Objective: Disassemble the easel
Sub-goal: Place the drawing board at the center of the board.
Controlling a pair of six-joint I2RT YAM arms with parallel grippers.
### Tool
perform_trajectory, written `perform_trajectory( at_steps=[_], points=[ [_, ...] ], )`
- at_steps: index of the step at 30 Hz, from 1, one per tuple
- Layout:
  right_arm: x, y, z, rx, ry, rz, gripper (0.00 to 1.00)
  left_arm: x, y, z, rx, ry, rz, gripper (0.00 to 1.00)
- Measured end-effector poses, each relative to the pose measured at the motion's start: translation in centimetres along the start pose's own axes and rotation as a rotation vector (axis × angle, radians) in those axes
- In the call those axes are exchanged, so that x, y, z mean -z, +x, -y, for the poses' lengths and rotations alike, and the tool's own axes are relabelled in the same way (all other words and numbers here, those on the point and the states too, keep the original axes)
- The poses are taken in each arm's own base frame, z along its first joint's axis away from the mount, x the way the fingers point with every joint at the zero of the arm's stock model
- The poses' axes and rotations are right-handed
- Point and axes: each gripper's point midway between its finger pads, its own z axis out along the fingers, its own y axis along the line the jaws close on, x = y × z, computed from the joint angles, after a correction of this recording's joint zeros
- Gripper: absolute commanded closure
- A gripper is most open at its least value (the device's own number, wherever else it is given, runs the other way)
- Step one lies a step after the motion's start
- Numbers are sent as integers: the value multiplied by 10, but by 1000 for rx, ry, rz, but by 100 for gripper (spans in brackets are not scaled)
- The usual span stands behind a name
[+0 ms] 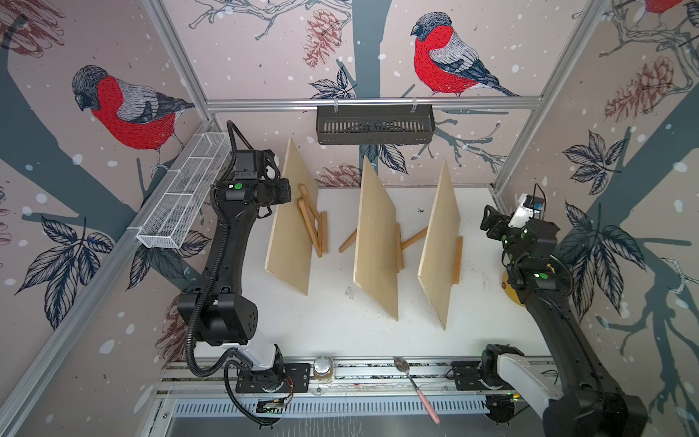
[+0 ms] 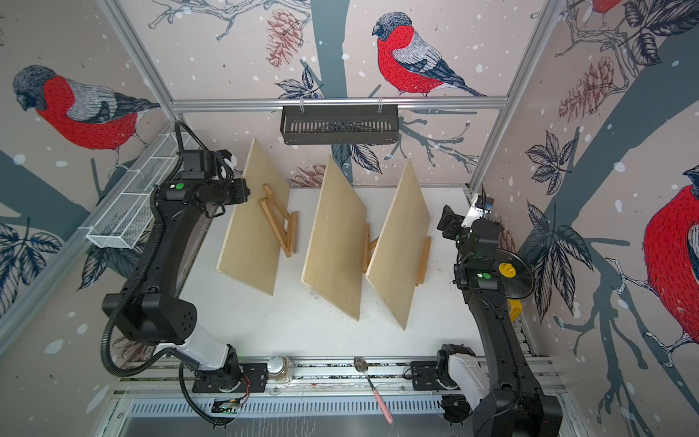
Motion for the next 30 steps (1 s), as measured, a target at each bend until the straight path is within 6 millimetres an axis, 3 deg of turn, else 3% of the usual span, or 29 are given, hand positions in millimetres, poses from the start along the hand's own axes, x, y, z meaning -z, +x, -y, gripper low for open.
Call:
perform_trajectory(
  at_steps=[12,21,30],
  points=[
    [-1,2,0,0,1,-6,16,-20,11,17,47,127,-50,100],
    [-4,6,1,0,4,-19,16,-21,44,-32,167,3,-103,100],
    [-7,10,2,-1,6,-32,16,-22,55,-41,175,-11,-67,100]
  ],
)
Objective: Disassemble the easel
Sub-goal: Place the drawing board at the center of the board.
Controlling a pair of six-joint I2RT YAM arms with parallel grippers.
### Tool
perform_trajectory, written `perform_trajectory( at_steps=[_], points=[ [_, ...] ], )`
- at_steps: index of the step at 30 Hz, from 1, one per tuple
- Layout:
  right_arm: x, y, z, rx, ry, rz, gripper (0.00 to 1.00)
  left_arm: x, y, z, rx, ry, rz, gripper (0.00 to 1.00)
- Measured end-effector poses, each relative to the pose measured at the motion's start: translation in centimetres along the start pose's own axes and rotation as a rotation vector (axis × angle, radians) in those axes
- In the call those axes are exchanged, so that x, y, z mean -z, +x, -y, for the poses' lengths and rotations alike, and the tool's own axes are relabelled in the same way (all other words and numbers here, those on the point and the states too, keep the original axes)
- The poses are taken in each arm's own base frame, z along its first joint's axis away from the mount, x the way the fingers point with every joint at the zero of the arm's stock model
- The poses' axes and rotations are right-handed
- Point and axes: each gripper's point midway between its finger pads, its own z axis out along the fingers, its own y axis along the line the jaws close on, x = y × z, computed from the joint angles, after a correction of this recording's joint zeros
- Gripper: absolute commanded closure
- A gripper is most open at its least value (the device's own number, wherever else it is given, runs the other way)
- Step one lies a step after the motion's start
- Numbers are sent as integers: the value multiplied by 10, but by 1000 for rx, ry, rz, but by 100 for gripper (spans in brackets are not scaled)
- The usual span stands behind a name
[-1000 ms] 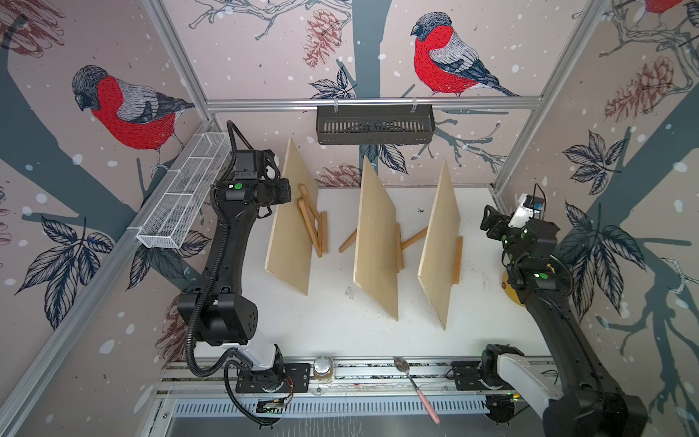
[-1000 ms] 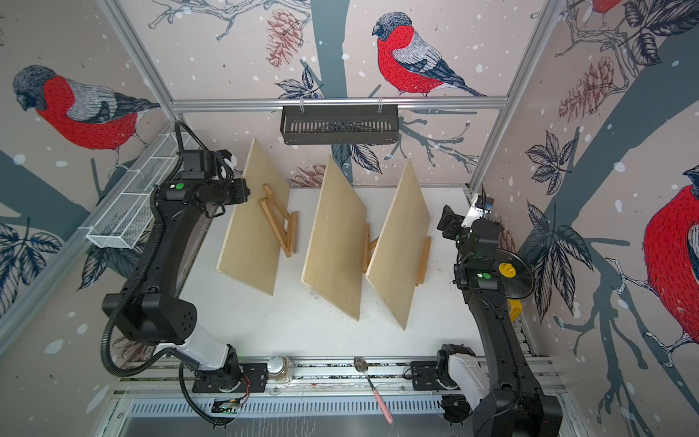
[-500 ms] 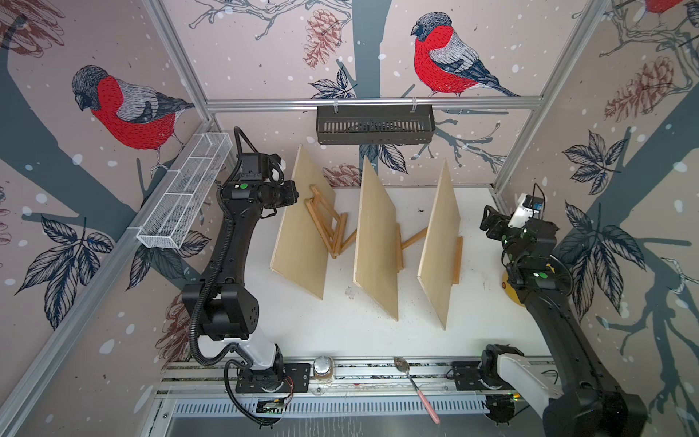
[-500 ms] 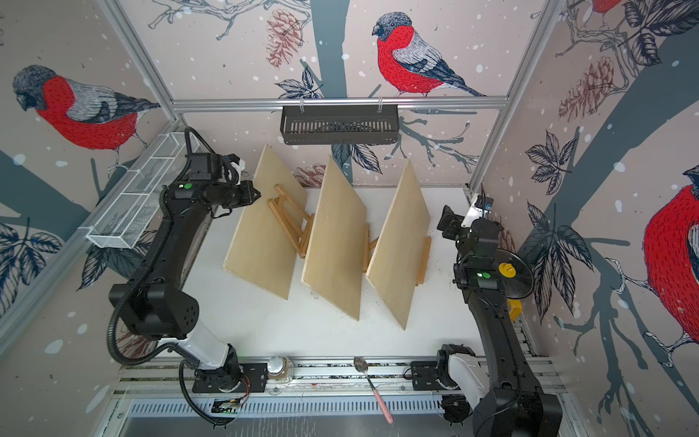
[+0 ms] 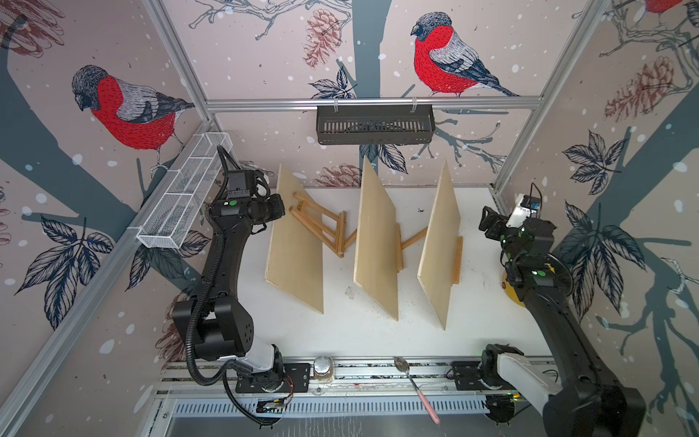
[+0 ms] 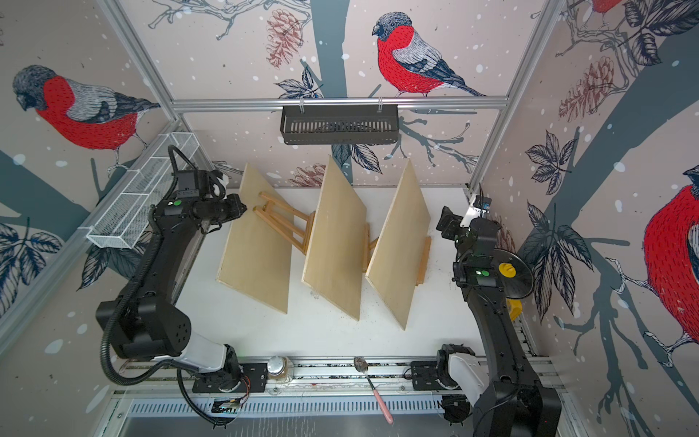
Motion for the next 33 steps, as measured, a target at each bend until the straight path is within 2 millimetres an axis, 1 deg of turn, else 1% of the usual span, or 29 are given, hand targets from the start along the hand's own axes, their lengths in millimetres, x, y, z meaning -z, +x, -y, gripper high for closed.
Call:
perform_trajectory(
  at_steps=[4,7,11,18,27,33],
  points=[
    [1,-1,-1,1,-3,2,16,-6,1,-5,-1,-10,-2,94],
    [1,-2,-1,3,-4,5,15,-14,0,-11,7,-27,4,89],
    [1,-1,-1,4,-4,4,16,-28,-1,-23,30,-68,15,85],
    [0,1,-2,5,-3,-8,16,-46,-8,-35,35,-108,33,86],
    [-2,6,-3,6,-4,-27,15,-56,-9,-50,38,-162,45,87],
    [-4,5,-4,25,-5,-28,16,-64,-8,-59,35,-192,53,87]
  ],
)
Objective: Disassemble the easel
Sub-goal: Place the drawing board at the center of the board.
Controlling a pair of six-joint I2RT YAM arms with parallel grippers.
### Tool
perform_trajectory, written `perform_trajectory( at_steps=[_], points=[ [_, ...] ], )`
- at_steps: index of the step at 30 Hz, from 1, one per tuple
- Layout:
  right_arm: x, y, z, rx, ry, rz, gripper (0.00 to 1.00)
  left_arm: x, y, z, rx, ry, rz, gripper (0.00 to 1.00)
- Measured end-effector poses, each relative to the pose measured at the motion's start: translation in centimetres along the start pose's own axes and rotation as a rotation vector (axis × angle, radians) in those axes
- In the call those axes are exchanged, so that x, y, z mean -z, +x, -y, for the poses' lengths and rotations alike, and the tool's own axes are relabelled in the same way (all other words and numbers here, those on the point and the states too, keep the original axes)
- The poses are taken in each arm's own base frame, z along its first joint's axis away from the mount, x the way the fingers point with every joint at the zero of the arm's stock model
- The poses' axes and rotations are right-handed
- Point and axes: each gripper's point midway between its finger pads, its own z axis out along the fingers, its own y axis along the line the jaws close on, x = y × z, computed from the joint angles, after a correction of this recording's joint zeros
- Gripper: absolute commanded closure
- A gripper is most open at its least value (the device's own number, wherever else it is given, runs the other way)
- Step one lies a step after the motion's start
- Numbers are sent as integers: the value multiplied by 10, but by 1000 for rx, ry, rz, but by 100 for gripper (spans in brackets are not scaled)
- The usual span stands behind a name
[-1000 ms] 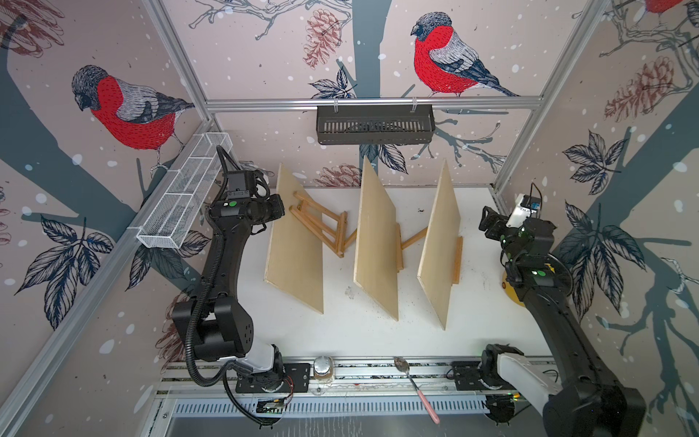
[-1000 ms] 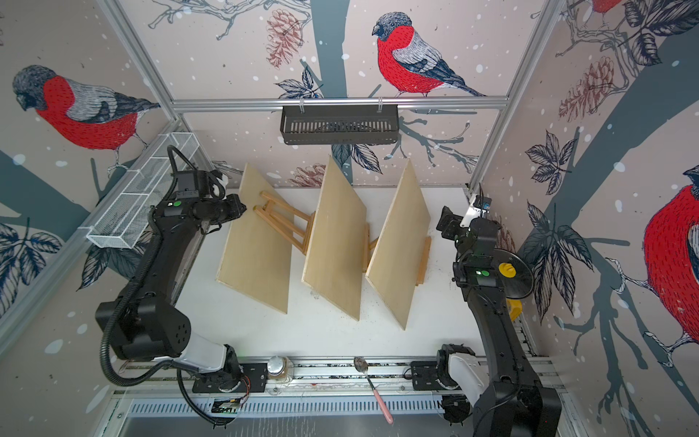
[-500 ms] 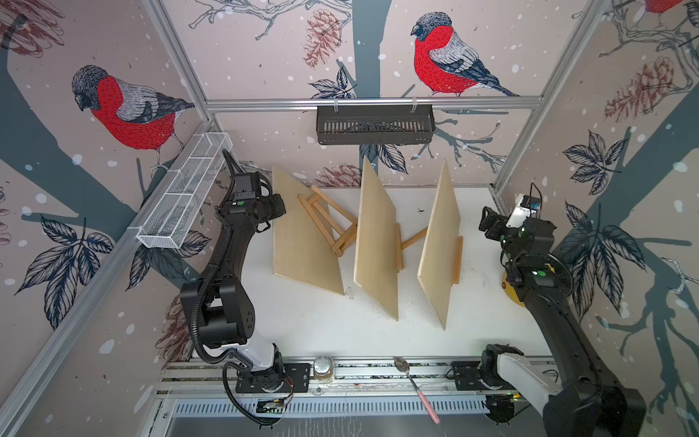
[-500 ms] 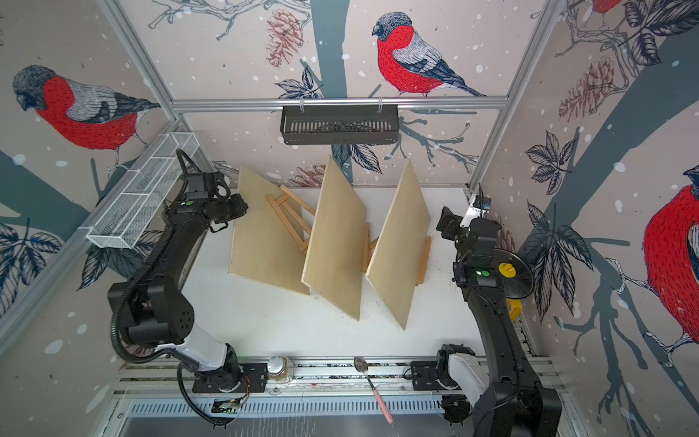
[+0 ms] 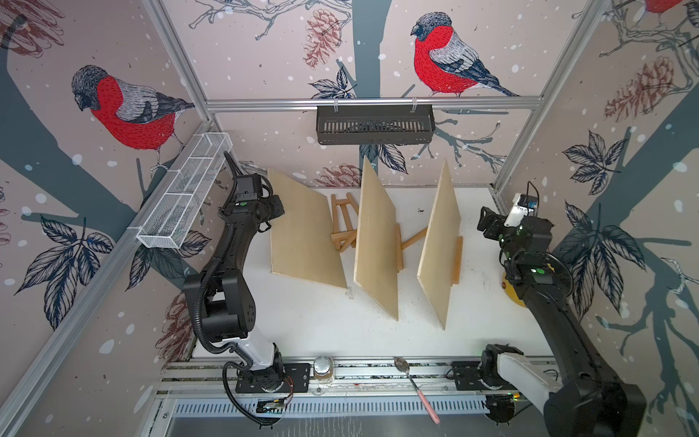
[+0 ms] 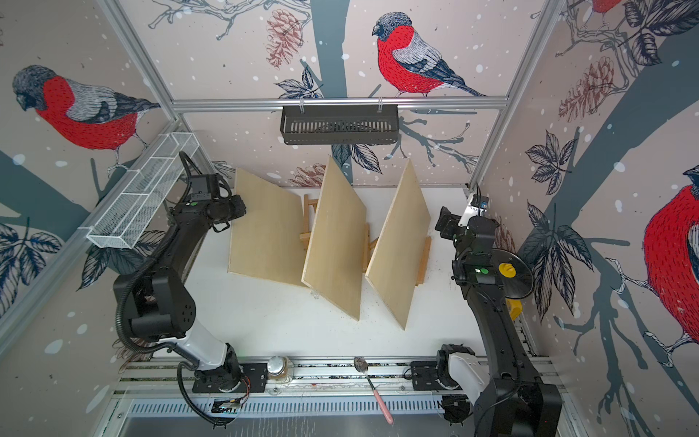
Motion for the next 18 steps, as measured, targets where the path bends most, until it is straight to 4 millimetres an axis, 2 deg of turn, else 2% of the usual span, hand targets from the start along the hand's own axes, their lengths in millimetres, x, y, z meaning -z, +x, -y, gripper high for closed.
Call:
perform_trajectory(
  at_steps=[10,15,18],
  points=[
    [-1,-1,-2,5,-2,-3,16,-21,-6,-15,-4,-66,34,76],
    [-2,-2,-3,5,-1,-2,16,-28,-10,-22,-3,-106,56,67],
    [-2,-3,-3,6,0,0,16,-30,-8,-37,-37,-195,50,62]
  ],
)
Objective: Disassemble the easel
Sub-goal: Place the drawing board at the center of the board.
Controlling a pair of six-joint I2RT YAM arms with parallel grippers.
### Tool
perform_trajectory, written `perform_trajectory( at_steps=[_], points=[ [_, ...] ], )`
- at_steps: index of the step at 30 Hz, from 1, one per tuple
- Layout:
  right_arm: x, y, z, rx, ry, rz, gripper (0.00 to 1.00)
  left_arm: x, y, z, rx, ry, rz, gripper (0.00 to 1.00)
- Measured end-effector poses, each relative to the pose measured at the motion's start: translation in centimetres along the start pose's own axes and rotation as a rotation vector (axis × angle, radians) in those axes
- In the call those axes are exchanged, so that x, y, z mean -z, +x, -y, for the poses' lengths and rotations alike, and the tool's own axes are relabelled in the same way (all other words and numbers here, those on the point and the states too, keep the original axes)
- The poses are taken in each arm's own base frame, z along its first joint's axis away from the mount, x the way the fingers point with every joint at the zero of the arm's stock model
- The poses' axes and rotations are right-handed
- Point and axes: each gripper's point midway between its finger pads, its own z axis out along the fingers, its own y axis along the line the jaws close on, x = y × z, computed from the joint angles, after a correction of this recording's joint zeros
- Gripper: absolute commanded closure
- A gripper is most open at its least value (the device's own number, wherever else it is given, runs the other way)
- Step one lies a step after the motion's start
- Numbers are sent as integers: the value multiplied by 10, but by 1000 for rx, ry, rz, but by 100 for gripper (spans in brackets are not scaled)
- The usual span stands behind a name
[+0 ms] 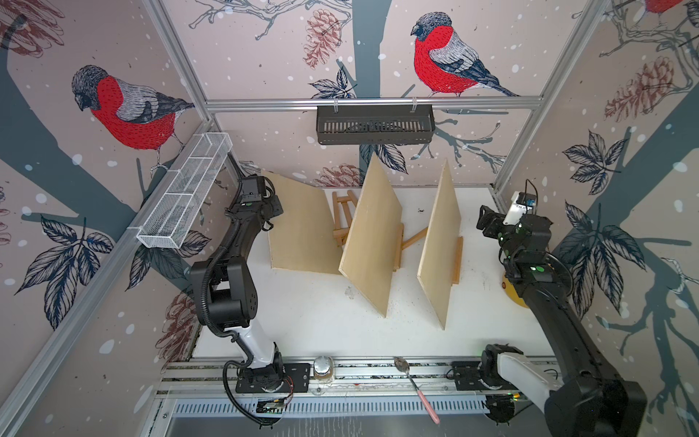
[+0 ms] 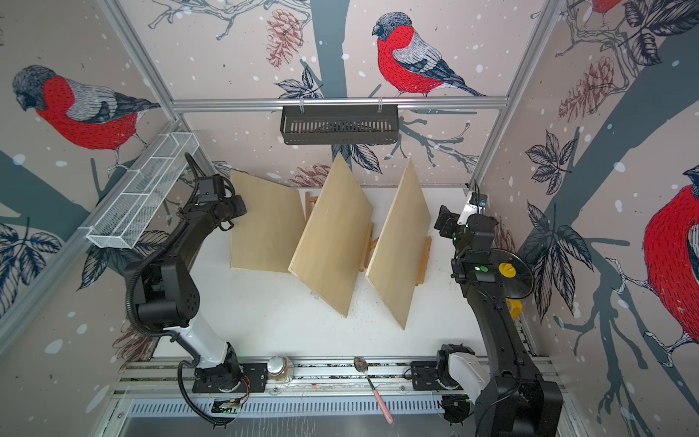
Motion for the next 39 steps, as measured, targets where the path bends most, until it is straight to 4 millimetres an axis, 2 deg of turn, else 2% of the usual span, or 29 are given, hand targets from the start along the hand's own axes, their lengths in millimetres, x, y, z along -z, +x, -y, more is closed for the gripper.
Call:
perform_trajectory(
  at_steps=[2,4,6,10,14,17,20,22,26,32,39],
  points=[
    [0,1,0,0,2,-2,16,-3,8,-18,-47,-99,-27,59],
    [-1,1,0,1,1,-4,15,-1,42,-47,-136,-250,-160,58],
    [-1,2,0,1,4,-6,15,4,58,-65,-190,-329,-234,58],
    [-2,4,-1,2,3,-13,16,14,63,-78,-235,-404,-268,59],
    [-2,5,-2,3,1,-17,16,17,67,-78,-240,-401,-290,67],
    [-2,5,-3,3,-1,-17,16,20,64,-62,-195,-314,-280,80],
    [-3,6,-3,3,-2,-21,16,23,61,-31,-138,-177,-259,80],
    [-4,7,-4,4,-4,-22,15,23,59,-7,-88,-73,-241,86],
    [-4,5,-4,5,-2,-19,16,17,50,30,7,90,-211,90],
    [-5,4,-4,7,1,-21,17,-8,13,72,125,225,-139,96],
    [-10,3,-3,13,13,-26,17,-56,-38,113,197,269,-56,96]
  ],
)
